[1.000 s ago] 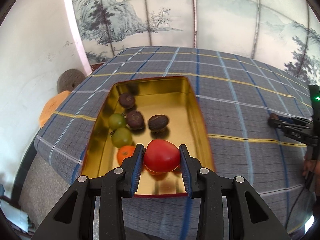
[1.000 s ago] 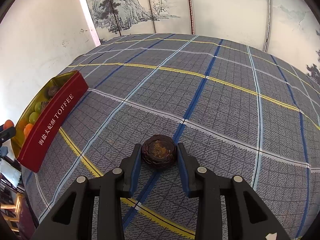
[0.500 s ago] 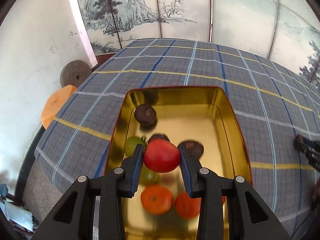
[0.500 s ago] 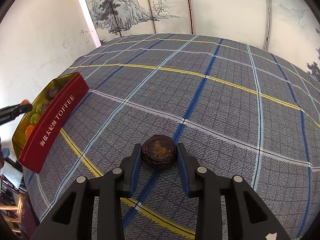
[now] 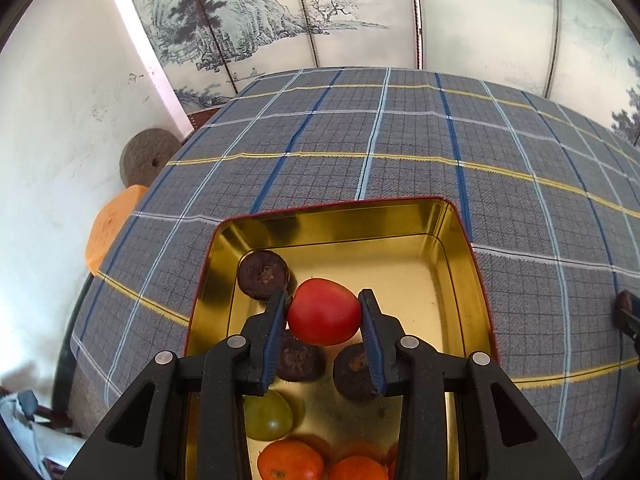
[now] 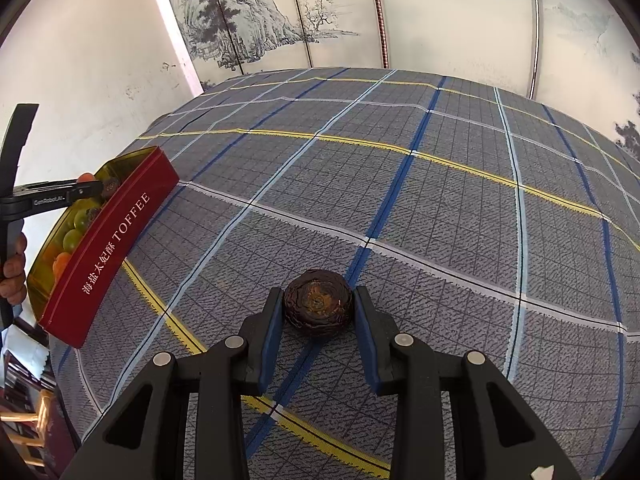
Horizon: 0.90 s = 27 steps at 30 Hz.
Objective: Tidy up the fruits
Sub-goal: 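Lower the tomato into the tin and open the left gripper, then carry the brown fruit into the tin and release it with the right gripper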
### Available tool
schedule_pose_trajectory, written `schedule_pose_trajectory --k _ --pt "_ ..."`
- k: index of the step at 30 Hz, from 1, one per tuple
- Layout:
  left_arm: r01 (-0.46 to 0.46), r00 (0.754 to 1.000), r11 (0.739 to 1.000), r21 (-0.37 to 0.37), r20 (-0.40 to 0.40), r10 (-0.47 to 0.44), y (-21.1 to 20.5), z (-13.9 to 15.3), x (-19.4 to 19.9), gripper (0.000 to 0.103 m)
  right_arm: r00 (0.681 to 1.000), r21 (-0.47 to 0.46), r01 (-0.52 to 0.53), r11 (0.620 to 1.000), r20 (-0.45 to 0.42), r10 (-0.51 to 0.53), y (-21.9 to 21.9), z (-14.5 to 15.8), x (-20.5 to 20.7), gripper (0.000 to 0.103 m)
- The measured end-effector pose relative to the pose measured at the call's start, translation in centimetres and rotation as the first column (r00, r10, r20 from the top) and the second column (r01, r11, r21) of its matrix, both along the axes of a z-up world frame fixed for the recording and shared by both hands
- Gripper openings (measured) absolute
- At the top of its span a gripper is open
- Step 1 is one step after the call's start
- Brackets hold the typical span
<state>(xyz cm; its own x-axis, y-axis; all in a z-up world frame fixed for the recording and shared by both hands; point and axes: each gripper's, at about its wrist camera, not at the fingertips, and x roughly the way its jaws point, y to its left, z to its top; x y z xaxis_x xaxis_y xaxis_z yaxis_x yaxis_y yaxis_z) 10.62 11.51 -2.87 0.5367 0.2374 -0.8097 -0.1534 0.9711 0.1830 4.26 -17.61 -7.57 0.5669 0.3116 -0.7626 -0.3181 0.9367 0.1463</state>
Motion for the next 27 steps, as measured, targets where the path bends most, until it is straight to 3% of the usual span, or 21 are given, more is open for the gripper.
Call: schedule_pose_trajectory --k 6,11,12,27 --pt "-0.007 1.0 1.0 0.006 -0.003 0.007 0.3 -0.2 -0.2 0.04 1.0 -0.001 0.0 1.0 0.0 0.0 0.0 0.0 0.0 0.032" --pt "-0.01 1.0 0.999 0.052 0.03 0.008 -0.3 0.4 -1.2 0.07 1.0 -0.004 0.0 1.0 0.001 0.0 0.0 0.0 0.0 0.032" --pt "-0.008 0.999 0.998 0.06 0.04 0.006 -0.4 0.6 -1.5 0.071 1.0 -0.007 0.0 1.0 0.002 0.0 0.1 0.0 0.0 0.032" --pt "0.019 0.992 0.998 0.052 0.127 -0.026 -3.0 3.3 -10.1 0.076 1.0 -0.023 0.002 1.0 0.006 -0.002 0.4 -0.1 -0.2 0.032"
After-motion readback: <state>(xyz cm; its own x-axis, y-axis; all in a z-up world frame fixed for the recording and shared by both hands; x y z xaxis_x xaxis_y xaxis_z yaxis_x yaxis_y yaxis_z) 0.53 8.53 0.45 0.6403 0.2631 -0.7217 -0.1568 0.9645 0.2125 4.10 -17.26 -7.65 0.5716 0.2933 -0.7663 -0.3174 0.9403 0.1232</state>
